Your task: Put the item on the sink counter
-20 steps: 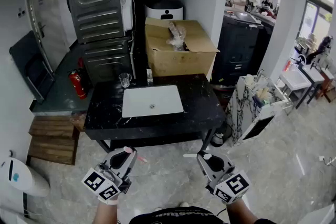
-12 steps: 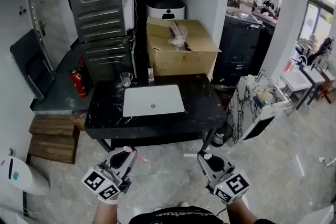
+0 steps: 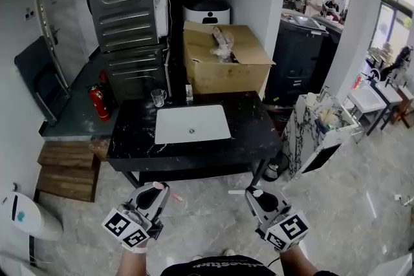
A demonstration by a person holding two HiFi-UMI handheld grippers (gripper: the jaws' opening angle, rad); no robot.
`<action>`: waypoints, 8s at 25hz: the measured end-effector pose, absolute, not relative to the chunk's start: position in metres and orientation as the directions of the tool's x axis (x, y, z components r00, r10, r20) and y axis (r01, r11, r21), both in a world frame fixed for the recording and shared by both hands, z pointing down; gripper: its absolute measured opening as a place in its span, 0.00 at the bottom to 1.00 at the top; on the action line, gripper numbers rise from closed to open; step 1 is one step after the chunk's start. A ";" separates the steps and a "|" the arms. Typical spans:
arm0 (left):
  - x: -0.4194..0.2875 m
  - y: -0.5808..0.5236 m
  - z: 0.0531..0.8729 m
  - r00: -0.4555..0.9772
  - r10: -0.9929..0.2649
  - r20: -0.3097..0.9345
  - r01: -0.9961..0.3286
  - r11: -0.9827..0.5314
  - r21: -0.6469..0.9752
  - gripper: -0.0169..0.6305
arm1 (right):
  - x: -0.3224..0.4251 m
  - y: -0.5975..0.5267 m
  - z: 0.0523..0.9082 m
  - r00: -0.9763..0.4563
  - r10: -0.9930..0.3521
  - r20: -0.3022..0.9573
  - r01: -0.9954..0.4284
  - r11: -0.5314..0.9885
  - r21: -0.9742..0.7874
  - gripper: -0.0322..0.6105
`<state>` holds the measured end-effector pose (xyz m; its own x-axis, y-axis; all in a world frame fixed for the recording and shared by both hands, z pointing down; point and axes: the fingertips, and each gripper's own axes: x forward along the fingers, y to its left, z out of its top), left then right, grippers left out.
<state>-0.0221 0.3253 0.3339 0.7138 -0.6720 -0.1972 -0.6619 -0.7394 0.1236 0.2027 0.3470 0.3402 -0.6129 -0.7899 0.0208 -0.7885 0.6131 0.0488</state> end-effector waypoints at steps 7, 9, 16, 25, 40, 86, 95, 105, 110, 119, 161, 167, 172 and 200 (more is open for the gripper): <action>-0.046 0.321 0.336 0.704 -0.683 -0.196 -0.671 -0.730 0.131 0.08 | 0.184 0.339 0.339 -0.609 -0.793 0.015 -0.793 0.609 0.025 0.13; -0.054 0.319 0.338 0.701 -0.685 -0.198 -0.673 -0.727 0.136 0.08 | 0.176 0.336 0.340 -0.609 -0.793 0.016 -0.792 0.610 0.020 0.13; -0.084 0.312 0.342 0.706 -0.678 -0.205 -0.668 -0.733 0.128 0.08 | 0.144 0.328 0.340 -0.605 -0.796 0.018 -0.795 0.605 0.034 0.13; -0.094 0.287 0.361 0.705 -0.683 -0.191 -0.665 -0.730 0.158 0.08 | 0.145 0.309 0.352 -0.578 -0.815 0.045 -0.814 0.580 0.033 0.13; -0.047 0.088 0.358 0.652 -0.740 -0.164 -0.729 -0.671 0.134 0.08 | 0.191 0.087 0.358 -0.656 -0.755 -0.002 -0.755 0.656 0.006 0.13; -0.155 -0.230 0.348 0.627 -0.747 -0.220 -0.725 -0.663 0.185 0.08 | 0.063 -0.217 0.343 -0.668 -0.744 0.008 -0.744 0.668 -0.009 0.13; -0.168 -0.275 0.367 0.515 -0.829 -0.218 -0.778 -0.559 0.286 0.08 | 0.074 -0.239 0.353 -0.696 -0.717 0.039 -0.718 0.696 -0.025 0.13; -0.203 -0.355 0.409 0.421 -0.881 -0.216 -0.777 -0.473 0.415 0.08 | 0.085 -0.243 0.367 -0.694 -0.716 0.074 -0.720 0.694 -0.033 0.13; -0.224 -0.392 0.433 0.389 -0.895 -0.216 -0.792 -0.445 0.418 0.08 | 0.088 -0.236 0.370 -0.691 -0.717 0.093 -0.722 0.691 -0.032 0.13; -0.237 -0.435 0.504 0.348 -0.928 -0.135 -0.798 -0.369 0.476 0.08 | 0.097 -0.231 0.382 -0.663 -0.733 0.150 -0.743 0.669 -0.014 0.13; -0.224 -0.348 0.492 0.380 -0.920 -0.096 -0.886 -0.391 0.249 0.17 | 0.098 -0.242 0.371 -0.691 -0.718 0.084 -0.722 0.690 -0.036 0.13; -0.186 -0.301 0.412 0.455 -0.875 -0.166 -0.888 -0.460 -0.011 0.11 | 0.083 -0.247 0.364 -0.729 -0.682 0.058 -0.684 0.729 -0.031 0.13; -0.159 -0.267 0.371 0.508 -0.840 -0.191 -0.861 -0.490 -0.133 0.08 | 0.069 -0.248 0.358 -0.755 -0.655 0.032 -0.656 0.754 -0.038 0.13; -0.247 -0.179 0.409 0.403 -0.911 -0.083 -0.915 -0.403 -0.016 0.05 | -0.123 -0.392 0.445 -0.841 -0.527 0.124 -0.540 0.834 -0.114 0.13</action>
